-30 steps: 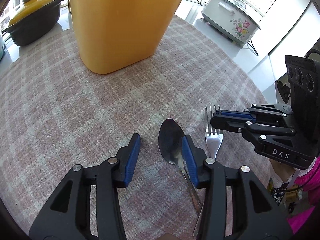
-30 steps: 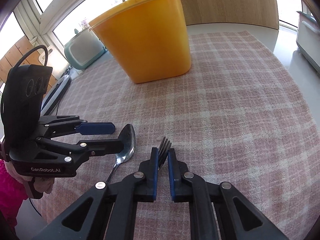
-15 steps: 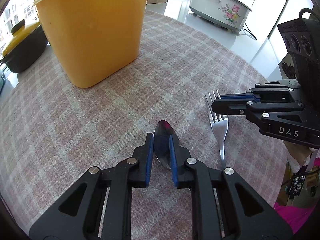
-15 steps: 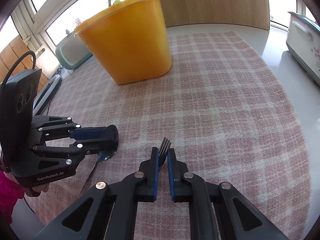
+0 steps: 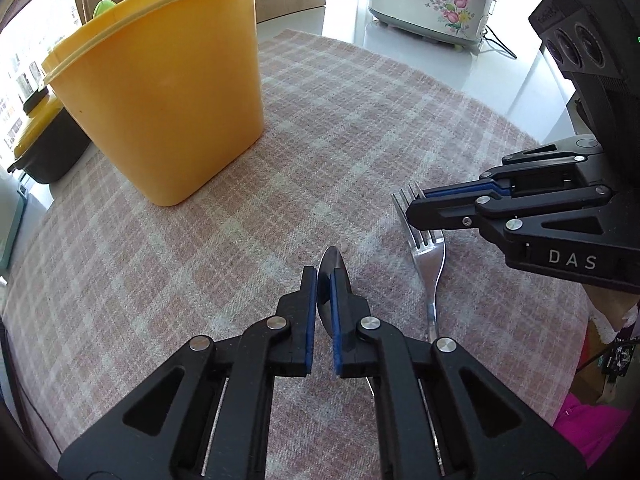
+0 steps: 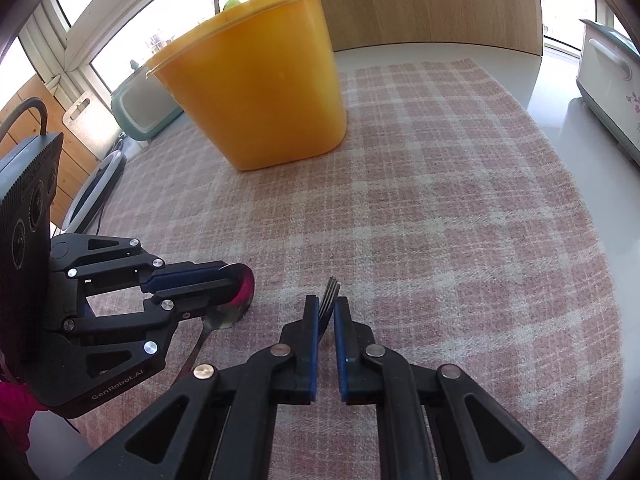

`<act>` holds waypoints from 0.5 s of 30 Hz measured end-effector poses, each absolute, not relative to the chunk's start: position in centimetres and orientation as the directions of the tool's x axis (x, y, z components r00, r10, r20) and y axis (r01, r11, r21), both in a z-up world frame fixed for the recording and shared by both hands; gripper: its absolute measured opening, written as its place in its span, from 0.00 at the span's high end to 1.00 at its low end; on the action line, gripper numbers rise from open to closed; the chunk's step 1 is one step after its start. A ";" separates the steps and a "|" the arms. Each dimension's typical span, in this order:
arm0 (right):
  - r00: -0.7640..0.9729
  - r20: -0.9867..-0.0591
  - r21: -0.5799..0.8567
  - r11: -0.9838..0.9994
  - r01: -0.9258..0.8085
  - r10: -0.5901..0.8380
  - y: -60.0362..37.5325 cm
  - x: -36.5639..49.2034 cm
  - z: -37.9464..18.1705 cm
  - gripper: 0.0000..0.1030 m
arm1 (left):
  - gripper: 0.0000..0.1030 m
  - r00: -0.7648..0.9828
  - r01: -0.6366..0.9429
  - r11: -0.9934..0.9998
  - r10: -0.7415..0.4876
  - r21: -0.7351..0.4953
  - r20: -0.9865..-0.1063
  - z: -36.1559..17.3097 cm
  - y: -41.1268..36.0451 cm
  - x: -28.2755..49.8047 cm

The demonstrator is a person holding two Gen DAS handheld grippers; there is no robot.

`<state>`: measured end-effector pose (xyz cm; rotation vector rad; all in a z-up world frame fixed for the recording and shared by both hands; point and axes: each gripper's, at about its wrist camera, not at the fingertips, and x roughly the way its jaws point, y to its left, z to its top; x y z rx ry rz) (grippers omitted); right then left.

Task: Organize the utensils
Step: 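Close the right tool on the fork handle while the left tool closes on the spoon, then lift the held fork and spoon and carry both over the yellow container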

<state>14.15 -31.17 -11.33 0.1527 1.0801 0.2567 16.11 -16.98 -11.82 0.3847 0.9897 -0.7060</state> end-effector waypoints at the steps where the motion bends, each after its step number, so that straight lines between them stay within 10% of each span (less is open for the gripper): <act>1: 0.448 -0.848 0.252 0.959 -0.128 0.283 -31.3 14.1 -11.2 0.96 | 0.98 0.356 0.696 0.718 -0.364 -0.015 -0.861 -11.7 -17.0 16.0; 15: 0.535 -0.800 0.213 0.963 -0.167 0.270 -31.7 12.8 -7.3 0.98 | 1.00 0.403 0.650 0.759 -0.387 -0.038 -0.829 -9.7 -14.2 15.3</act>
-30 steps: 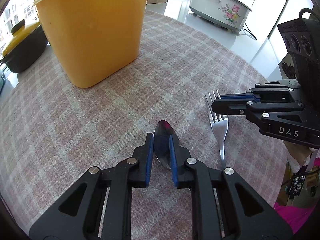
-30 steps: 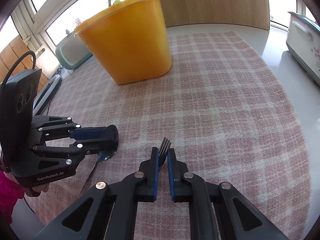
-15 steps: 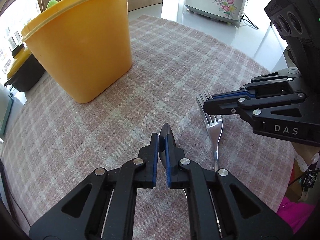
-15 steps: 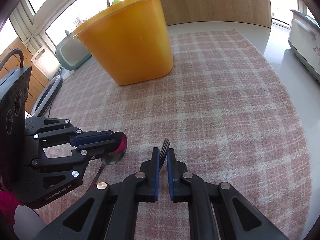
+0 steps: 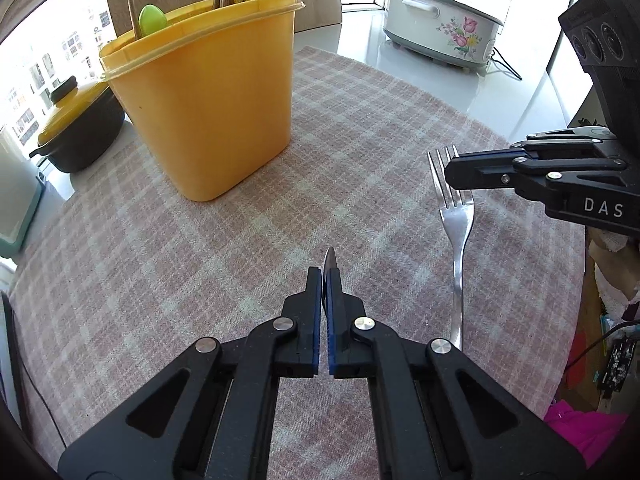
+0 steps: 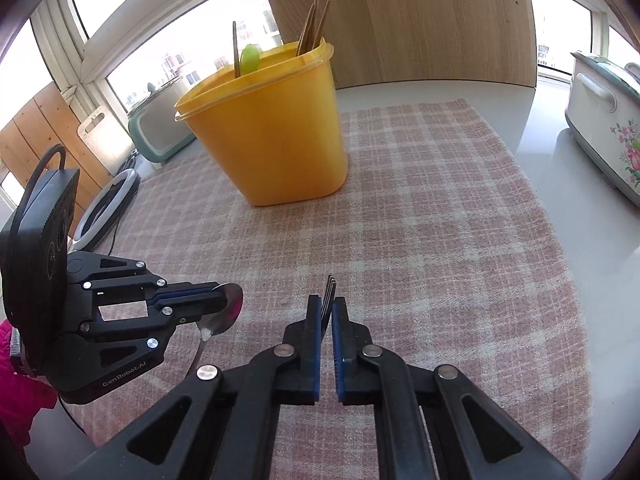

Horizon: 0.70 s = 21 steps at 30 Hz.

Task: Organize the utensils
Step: 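Lift the held fork and spoon and carry both over the yellow container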

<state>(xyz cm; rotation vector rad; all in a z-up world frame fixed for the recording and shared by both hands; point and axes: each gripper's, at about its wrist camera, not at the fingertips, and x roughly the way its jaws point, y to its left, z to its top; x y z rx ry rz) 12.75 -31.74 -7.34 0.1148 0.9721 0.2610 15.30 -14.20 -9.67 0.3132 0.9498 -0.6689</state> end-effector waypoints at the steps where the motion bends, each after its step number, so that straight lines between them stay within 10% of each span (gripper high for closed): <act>1: 0.540 -0.798 0.209 0.963 -0.170 0.268 -31.7 12.6 -7.1 0.98 | 1.00 0.411 0.643 0.765 -0.391 -0.042 -0.824 -9.3 -13.8 15.3; 21: 0.675 -0.700 0.109 0.969 -0.220 0.232 -30.4 10.0 -0.9 1.00 | 1.00 0.616 0.547 0.831 -0.479 -0.098 -0.626 -0.7 -7.1 13.8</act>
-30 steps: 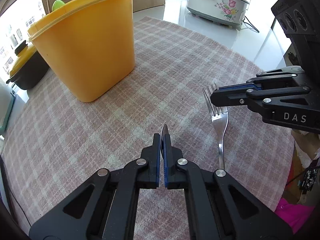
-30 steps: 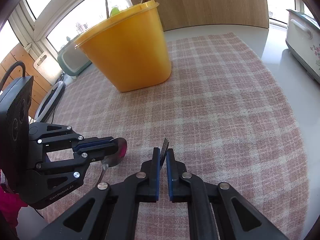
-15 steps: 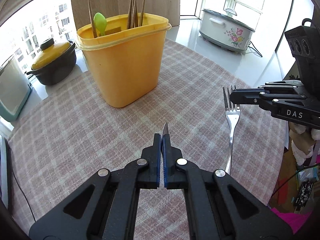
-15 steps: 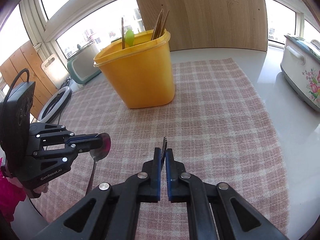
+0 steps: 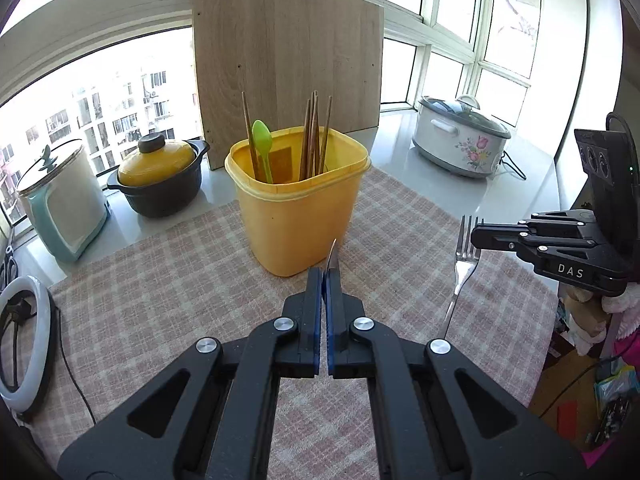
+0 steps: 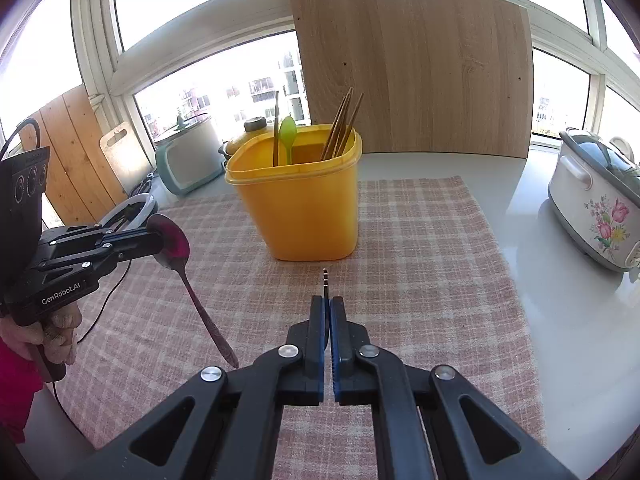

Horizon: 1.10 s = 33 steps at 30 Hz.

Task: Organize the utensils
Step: 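Lift the held fork and spoon and carry both over the yellow container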

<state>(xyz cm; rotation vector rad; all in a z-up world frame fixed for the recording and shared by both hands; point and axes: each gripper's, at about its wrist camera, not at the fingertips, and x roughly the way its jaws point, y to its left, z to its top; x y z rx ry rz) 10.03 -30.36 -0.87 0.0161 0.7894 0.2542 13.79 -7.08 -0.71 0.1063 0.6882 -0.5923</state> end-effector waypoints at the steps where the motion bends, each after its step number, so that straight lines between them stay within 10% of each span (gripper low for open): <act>1: 0.679 -0.697 0.103 0.970 -0.221 0.229 -30.2 10.0 -0.7 1.00 | 1.00 0.617 0.546 0.832 -0.482 -0.103 -0.622 -0.6 -6.9 13.8; 33: 0.882 -0.443 -0.032 0.981 -0.192 0.158 -28.9 14.9 12.6 1.00 | 1.00 0.791 0.433 0.894 -0.440 -0.120 -0.426 9.9 -4.0 20.5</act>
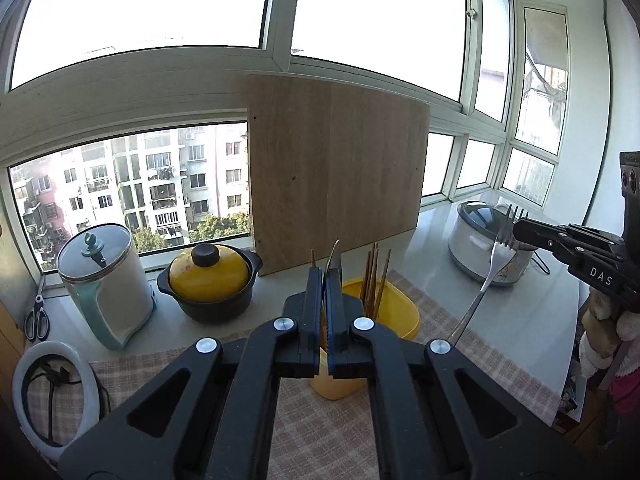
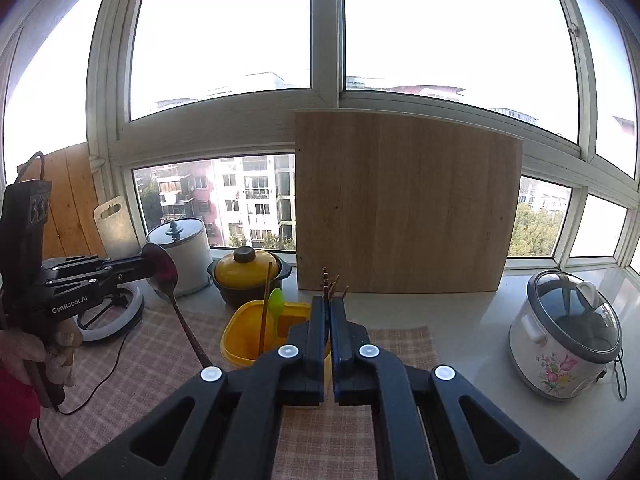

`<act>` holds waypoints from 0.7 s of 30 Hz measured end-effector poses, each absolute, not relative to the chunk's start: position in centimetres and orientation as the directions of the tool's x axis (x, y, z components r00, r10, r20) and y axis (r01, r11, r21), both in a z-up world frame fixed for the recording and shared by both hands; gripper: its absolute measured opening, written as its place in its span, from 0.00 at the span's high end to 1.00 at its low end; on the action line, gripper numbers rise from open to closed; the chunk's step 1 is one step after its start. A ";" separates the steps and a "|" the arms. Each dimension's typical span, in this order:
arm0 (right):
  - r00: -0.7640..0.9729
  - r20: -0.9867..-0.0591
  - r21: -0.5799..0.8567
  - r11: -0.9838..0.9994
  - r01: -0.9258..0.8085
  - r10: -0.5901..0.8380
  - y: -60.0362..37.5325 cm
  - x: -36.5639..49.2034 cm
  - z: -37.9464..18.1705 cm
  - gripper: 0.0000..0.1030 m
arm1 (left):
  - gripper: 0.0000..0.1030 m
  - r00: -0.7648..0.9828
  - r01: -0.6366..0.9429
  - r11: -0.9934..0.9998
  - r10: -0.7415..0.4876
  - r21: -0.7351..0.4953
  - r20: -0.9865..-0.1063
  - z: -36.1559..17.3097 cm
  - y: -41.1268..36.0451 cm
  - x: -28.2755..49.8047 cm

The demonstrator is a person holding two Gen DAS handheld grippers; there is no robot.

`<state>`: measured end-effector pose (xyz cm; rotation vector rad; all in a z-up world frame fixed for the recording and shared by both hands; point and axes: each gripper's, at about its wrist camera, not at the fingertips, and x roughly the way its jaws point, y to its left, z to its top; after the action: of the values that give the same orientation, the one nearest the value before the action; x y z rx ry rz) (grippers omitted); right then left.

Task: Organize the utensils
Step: 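Lift the held fork and spoon and carry both over the yellow container, then lower the spoon and fork into the container and open both tools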

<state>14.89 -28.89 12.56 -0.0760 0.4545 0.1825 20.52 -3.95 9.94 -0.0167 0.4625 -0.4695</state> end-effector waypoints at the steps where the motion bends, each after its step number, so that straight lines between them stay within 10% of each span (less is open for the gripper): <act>1: 0.885 -0.438 -0.032 0.981 -0.189 0.157 -28.8 15.3 12.8 1.00 | 1.00 0.794 0.427 0.895 -0.439 -0.128 -0.421 10.1 -3.8 20.9; 21: 0.905 -0.425 -0.104 0.992 -0.066 0.016 -27.4 22.4 11.3 1.00 | 1.00 0.796 0.372 0.918 -0.390 -0.136 -0.463 7.8 -5.3 25.2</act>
<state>22.39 -27.44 11.33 -0.1168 0.4375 0.0426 25.17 -5.31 7.82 -0.0387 0.5057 -0.4093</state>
